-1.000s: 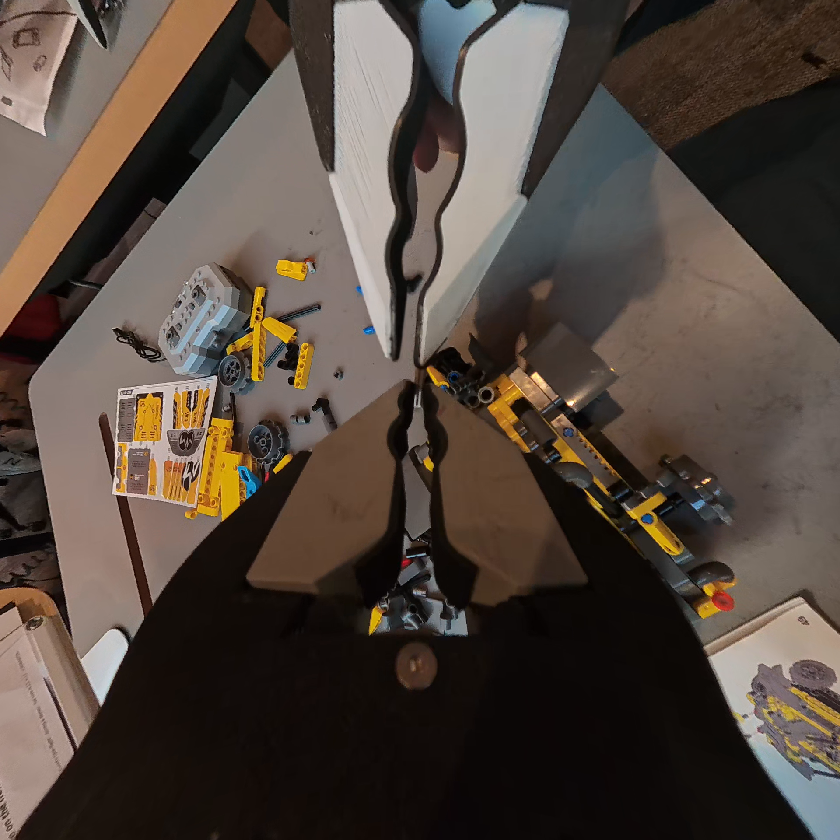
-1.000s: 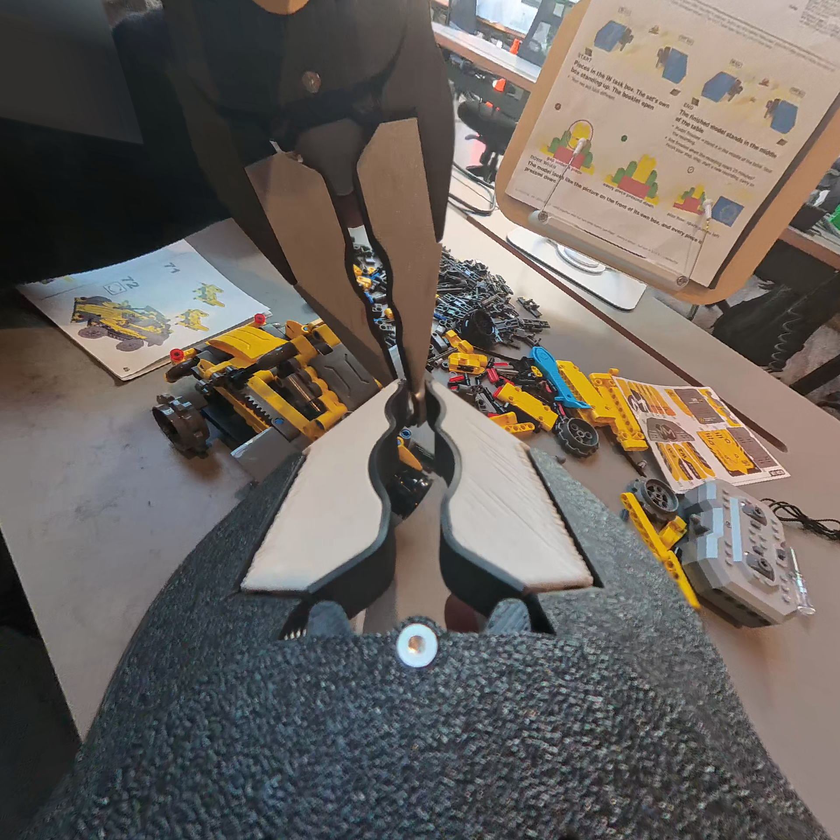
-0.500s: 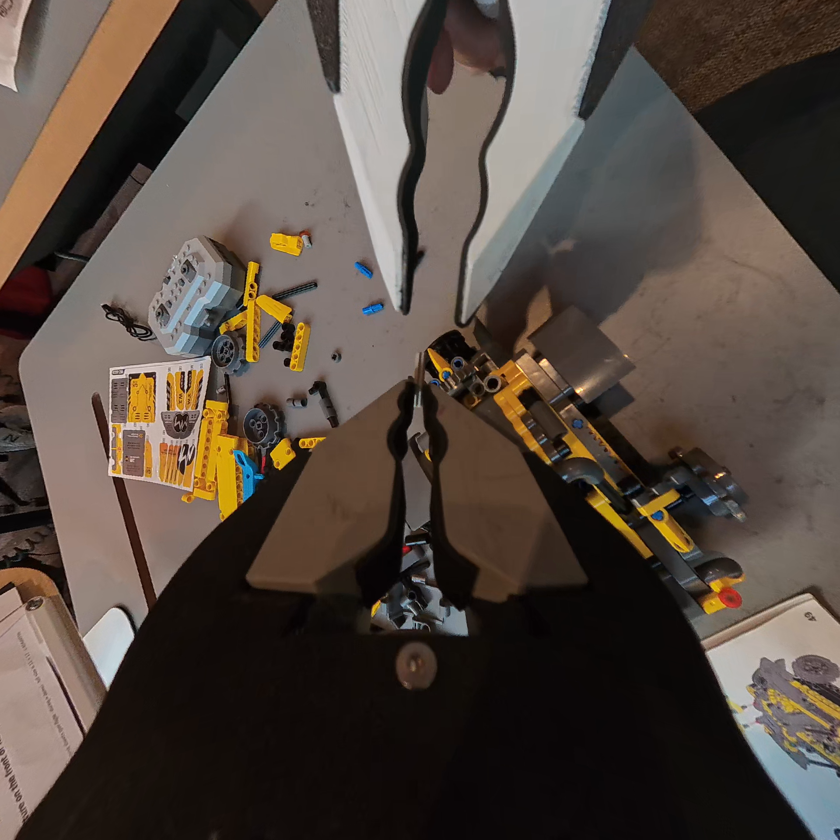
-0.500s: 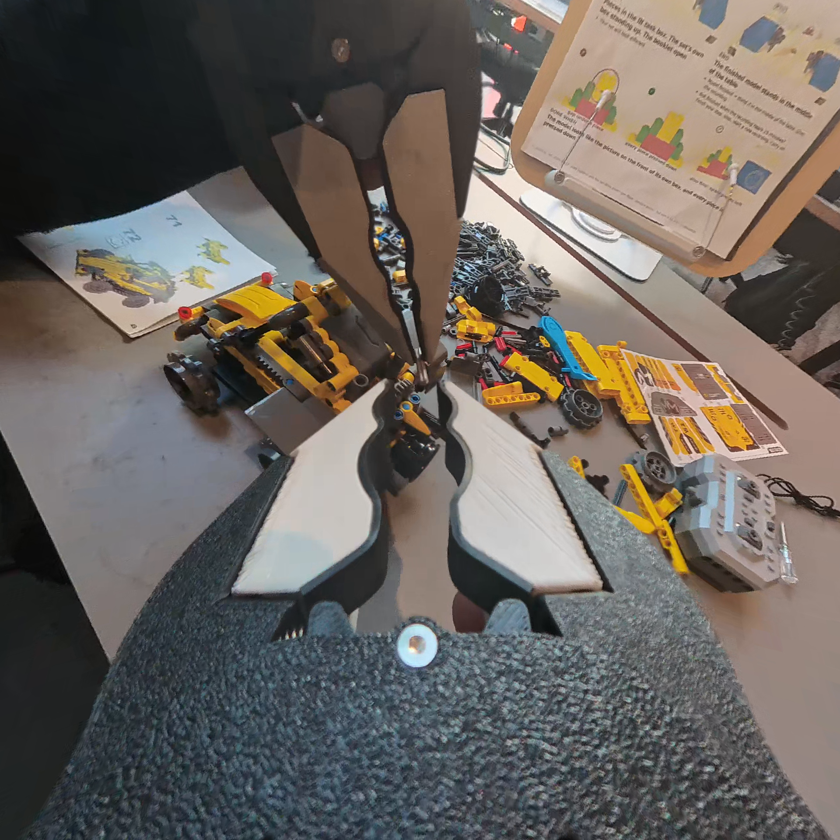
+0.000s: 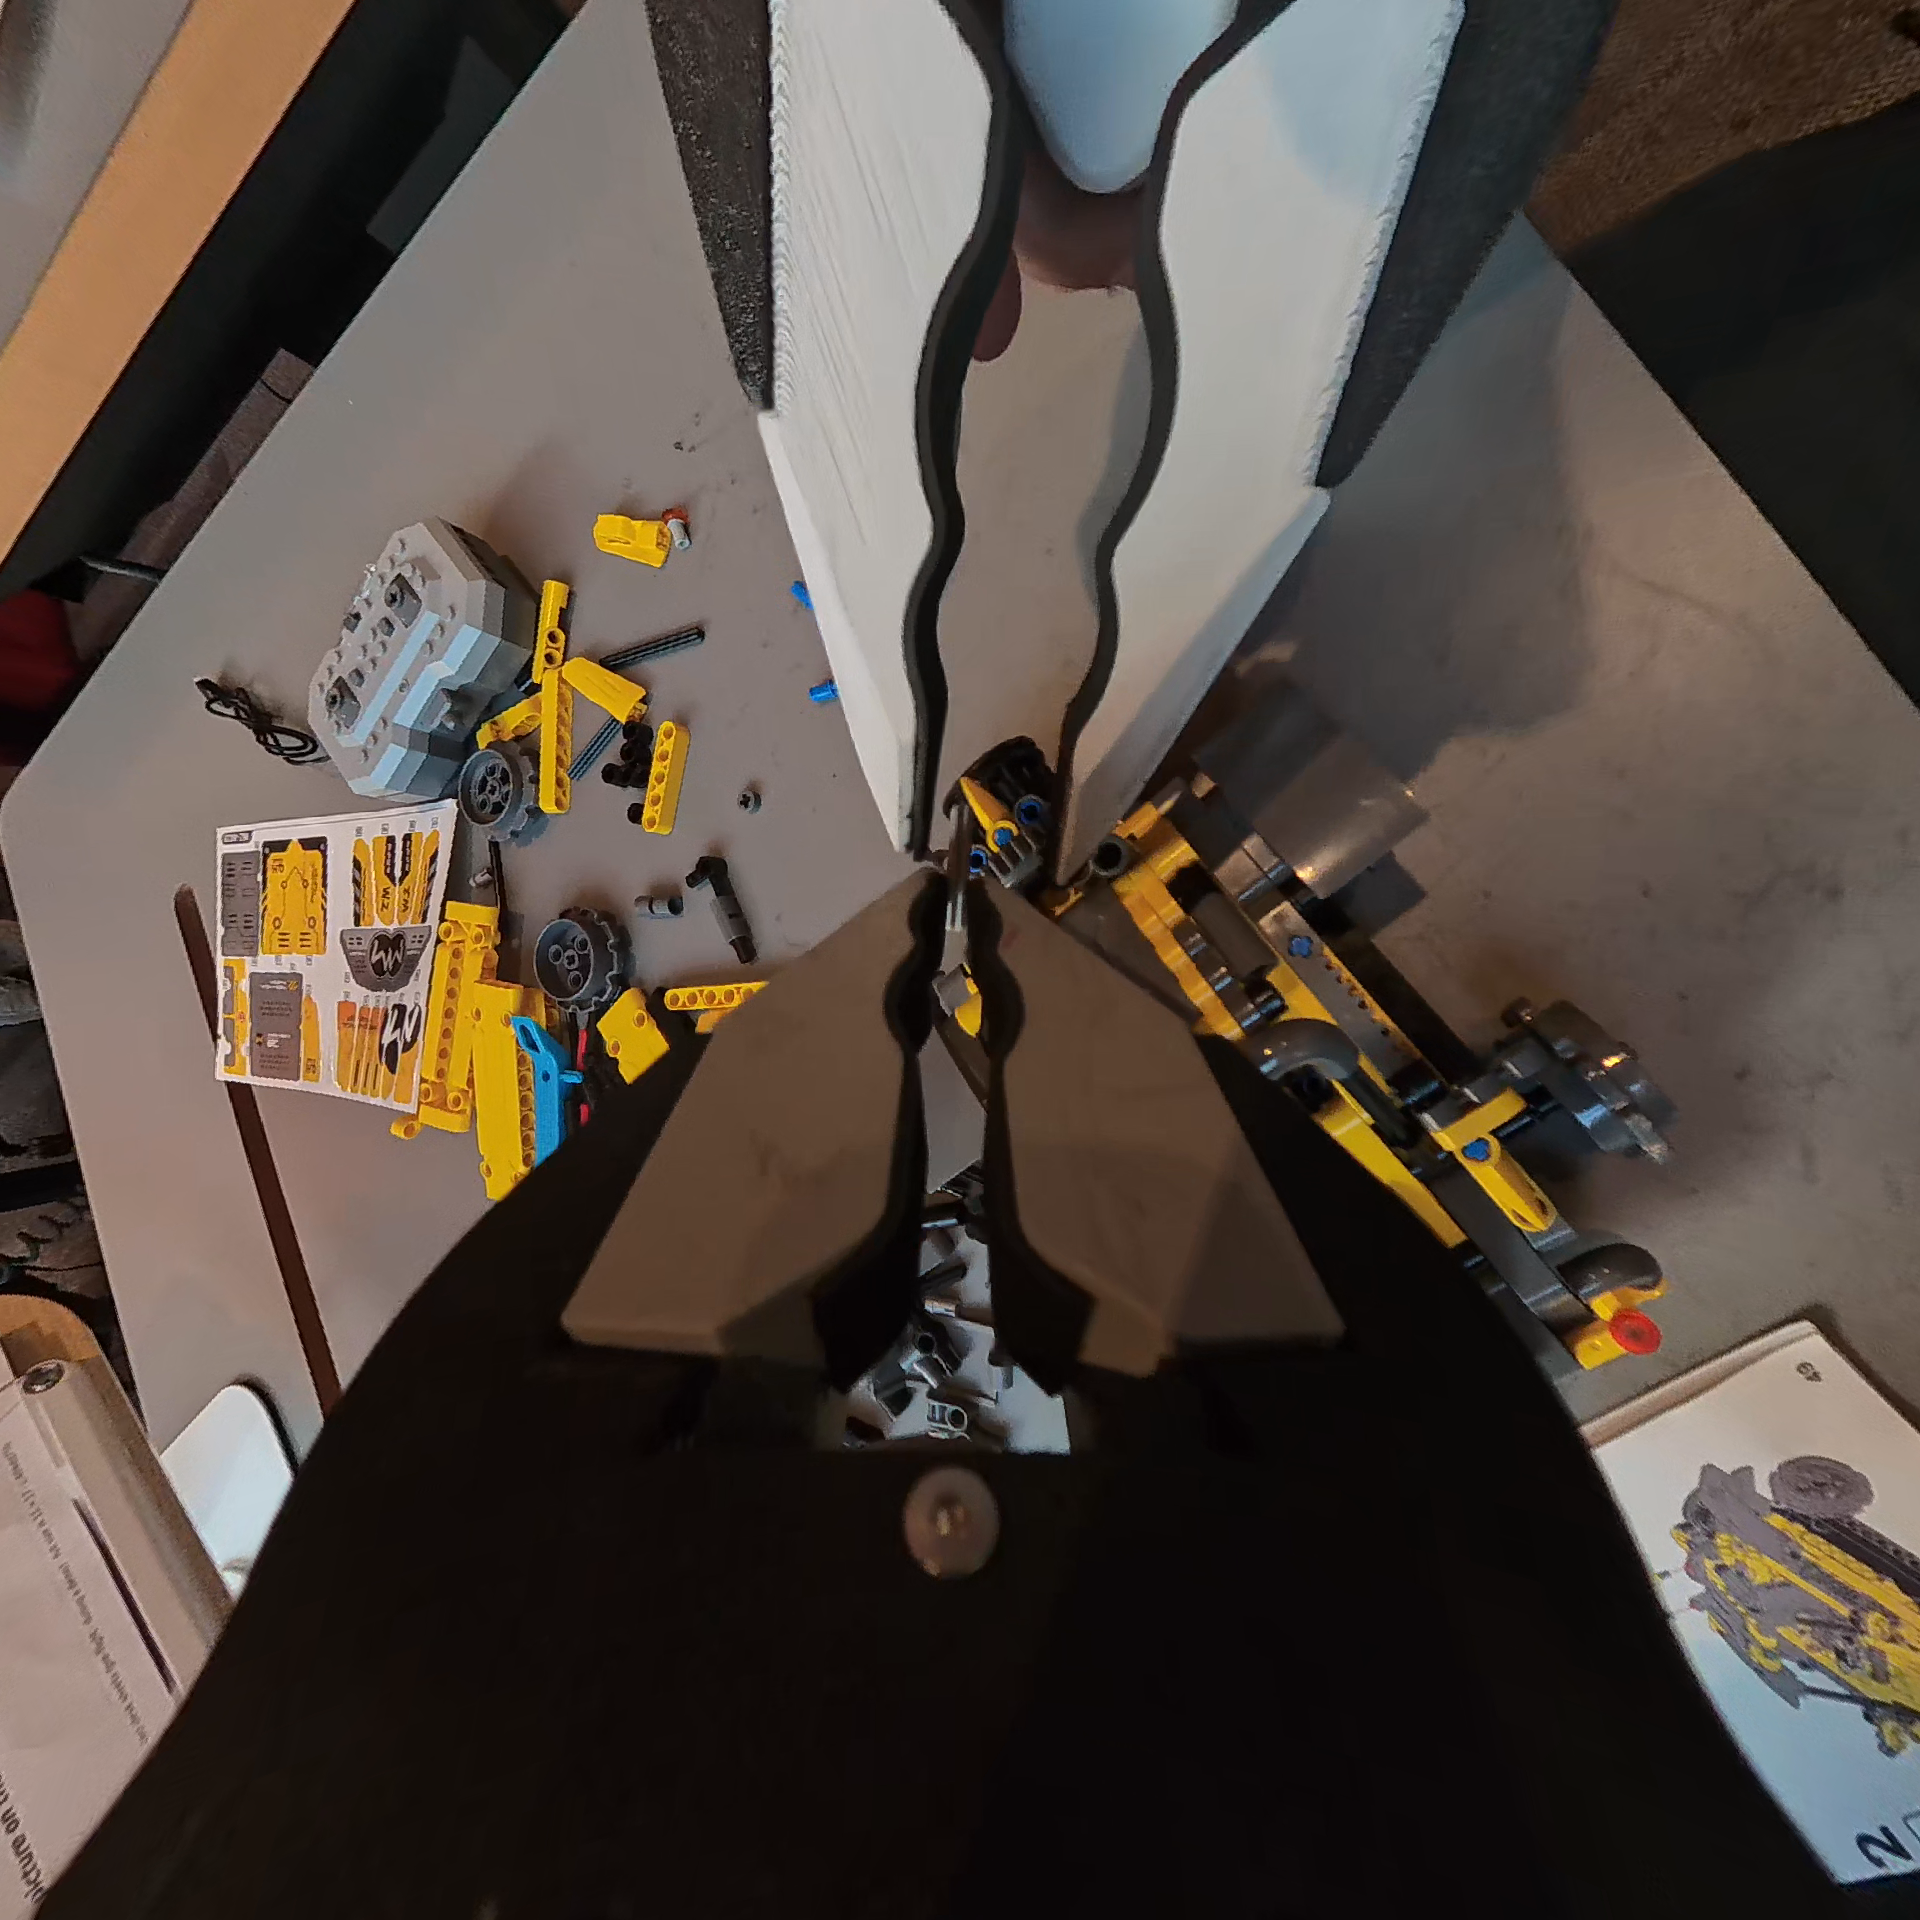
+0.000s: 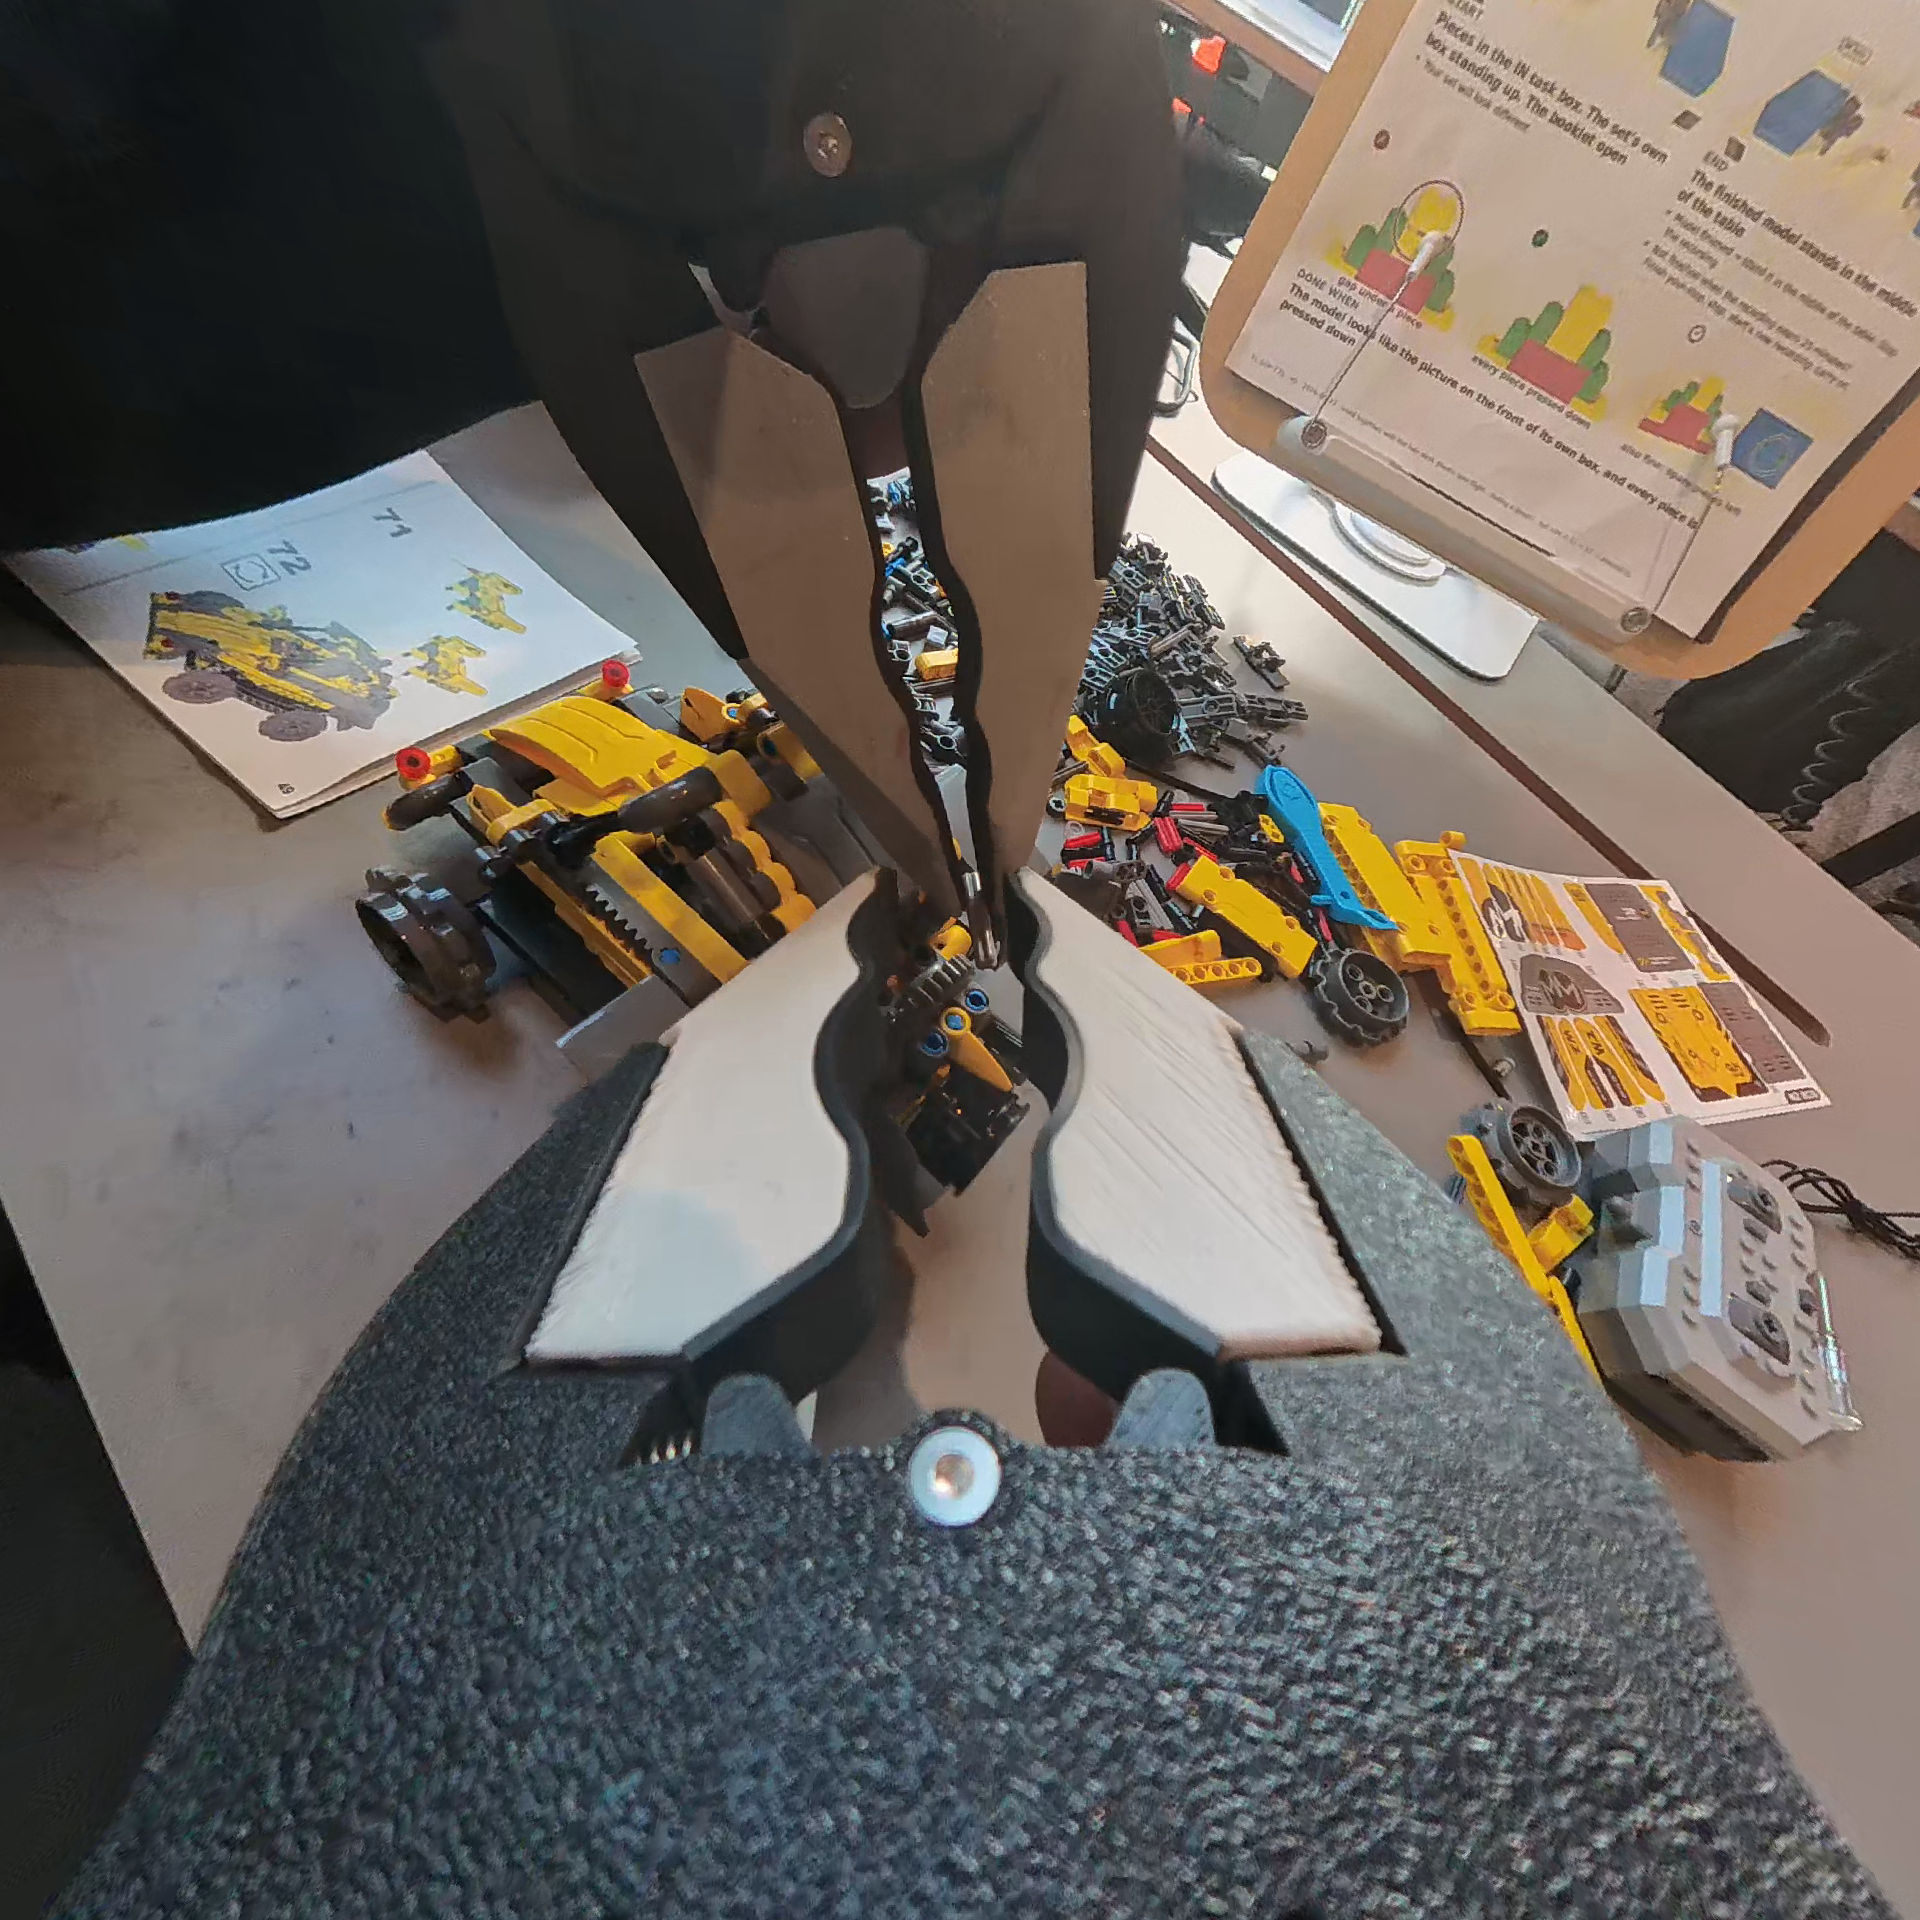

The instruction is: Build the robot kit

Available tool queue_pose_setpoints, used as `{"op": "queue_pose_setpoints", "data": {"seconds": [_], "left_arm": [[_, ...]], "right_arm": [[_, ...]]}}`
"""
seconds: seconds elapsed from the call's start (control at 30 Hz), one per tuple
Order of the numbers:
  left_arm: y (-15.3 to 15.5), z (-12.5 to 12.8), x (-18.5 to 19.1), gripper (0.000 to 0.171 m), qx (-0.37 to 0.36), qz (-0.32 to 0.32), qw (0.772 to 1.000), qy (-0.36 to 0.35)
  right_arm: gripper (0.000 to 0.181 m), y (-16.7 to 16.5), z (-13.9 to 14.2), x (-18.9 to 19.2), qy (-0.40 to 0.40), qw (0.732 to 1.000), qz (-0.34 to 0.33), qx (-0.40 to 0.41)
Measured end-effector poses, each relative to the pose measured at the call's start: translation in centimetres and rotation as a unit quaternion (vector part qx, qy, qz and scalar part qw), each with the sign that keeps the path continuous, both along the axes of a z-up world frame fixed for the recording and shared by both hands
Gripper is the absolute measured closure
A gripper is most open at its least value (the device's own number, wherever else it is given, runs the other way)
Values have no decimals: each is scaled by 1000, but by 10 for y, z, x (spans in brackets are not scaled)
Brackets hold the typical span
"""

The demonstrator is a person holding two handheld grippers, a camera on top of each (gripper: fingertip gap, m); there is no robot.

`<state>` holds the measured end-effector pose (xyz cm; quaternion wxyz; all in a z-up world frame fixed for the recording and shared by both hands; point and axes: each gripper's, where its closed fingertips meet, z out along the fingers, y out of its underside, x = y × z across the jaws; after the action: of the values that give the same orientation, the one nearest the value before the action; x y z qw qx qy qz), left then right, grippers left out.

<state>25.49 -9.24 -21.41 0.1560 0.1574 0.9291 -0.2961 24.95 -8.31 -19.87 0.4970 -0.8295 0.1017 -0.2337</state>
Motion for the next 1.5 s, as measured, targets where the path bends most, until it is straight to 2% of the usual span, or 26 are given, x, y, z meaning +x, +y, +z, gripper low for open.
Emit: {"op": "queue_pose_setpoints", "data": {"seconds": [0.57, 1.1, 1.5], "left_arm": [[3, -1, -2, 171, 3, -2, 1000, 9], [2, -3, -6, 171, 7, -10, 1000, 15], [-1, 5, -12, 171, -9, -19, 1000, 17]], "right_arm": [[160, -2, 3, -1, 2, 1000, -16, 10], [164, -4, -5, -6, -27, 998, -17, -51], [180, -6, -8, -2, -37, 996, -26, -79]]}}
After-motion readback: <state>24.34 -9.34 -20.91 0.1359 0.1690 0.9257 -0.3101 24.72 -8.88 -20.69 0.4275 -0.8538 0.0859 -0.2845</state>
